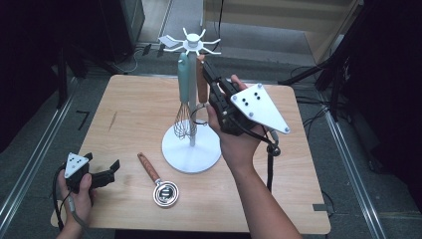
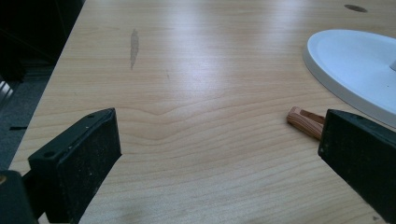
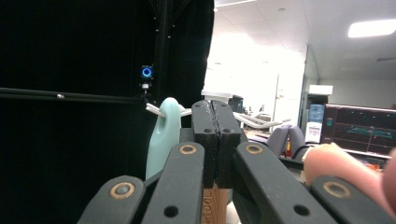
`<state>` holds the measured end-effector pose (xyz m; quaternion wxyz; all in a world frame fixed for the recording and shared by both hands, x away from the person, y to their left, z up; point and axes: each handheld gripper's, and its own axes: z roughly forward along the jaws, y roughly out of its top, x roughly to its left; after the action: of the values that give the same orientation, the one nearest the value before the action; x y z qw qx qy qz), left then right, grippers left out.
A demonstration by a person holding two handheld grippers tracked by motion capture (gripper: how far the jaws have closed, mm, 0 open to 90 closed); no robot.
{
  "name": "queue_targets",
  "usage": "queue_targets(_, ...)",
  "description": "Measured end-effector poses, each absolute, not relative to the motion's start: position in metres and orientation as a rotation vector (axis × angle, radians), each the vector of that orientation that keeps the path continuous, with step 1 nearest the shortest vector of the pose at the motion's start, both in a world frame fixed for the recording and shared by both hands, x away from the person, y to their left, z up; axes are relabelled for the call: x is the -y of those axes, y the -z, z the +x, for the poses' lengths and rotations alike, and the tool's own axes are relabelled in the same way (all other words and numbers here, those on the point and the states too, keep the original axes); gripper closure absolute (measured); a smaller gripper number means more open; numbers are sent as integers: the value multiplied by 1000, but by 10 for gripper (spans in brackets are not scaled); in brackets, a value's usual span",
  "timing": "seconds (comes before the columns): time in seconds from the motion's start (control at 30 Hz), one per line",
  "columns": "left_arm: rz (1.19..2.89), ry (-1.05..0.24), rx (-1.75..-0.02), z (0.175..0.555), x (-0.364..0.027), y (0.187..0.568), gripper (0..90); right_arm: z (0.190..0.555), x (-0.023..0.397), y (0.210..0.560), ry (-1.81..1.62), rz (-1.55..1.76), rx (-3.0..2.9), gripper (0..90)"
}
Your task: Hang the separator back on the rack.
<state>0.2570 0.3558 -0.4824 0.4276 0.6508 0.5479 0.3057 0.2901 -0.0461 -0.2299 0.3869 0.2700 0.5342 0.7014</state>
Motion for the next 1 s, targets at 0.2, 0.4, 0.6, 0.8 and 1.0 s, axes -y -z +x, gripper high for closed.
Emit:
queue_targets(0.2, 1629, -764, -1369, 257, -356, 482, 0, 290, 45, 229, -1797, 683, -1365, 900)
queue_targets(0.4, 1625, -761, -1368, 257, -356, 482, 0, 291, 48, 228, -1784, 745, -1319, 900)
queue_targets(0.6, 1626, -759, -1367, 257, -356, 482, 0, 295, 44, 228, -1783, 739, -1355, 900)
queue_targets(0.8, 1628, -761, -1367, 257, -355, 482, 0, 294, 39, 229, -1804, 720, -1374, 900)
queue_targets(1.0, 1631, -761, -1366, 257, -356, 482, 0, 293, 31, 228, -1804, 699, -1405, 900)
